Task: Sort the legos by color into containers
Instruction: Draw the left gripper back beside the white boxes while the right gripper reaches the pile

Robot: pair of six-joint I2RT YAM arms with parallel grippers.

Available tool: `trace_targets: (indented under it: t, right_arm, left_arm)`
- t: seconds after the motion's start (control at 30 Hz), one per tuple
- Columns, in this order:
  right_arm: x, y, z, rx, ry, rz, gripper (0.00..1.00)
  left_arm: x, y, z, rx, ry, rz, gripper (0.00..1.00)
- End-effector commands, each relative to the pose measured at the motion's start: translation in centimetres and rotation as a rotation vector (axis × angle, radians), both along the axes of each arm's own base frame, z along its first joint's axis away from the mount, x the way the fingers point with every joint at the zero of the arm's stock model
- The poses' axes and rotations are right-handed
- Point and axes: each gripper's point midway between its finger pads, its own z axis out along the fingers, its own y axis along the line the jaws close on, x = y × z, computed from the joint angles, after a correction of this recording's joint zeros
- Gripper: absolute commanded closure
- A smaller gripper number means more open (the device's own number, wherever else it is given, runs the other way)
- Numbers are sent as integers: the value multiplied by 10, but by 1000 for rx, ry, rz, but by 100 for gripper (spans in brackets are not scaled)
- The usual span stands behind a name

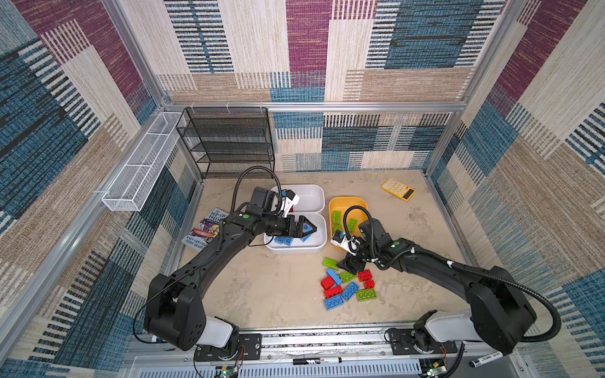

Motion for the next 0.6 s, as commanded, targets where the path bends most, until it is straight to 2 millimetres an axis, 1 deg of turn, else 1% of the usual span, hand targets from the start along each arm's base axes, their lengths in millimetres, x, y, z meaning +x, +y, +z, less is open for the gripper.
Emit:
trace_targets:
  t: [0.0, 0.07, 0.13, 0.27, 0.37, 0.43, 0.57]
  right_arm:
    - [10, 3, -5, -51, -66, 32, 24]
    - [9, 8, -7, -54, -70, 51, 28]
    - [7, 13, -13, -61, -61, 73, 28]
    - [3, 16, -30, -103, -39, 100, 30]
    - [5, 24, -31, -100, -42, 122, 32]
    - [5, 27, -35, -110, -36, 132, 32]
    - [4, 31, -43, -119, -21, 143, 36]
  left_arm:
    - [-3, -1, 8, -46, -3, -10, 1]
    - [-3, 0, 8, -43, -1, -6, 1]
    - [-5, 1, 8, -42, 6, -9, 1]
    - [-9, 3, 9, -41, 7, -5, 1]
    - [-11, 5, 6, -34, 9, -1, 1]
    - [-12, 7, 5, -23, 13, 0, 0]
    - [-15, 9, 3, -15, 15, 1, 1]
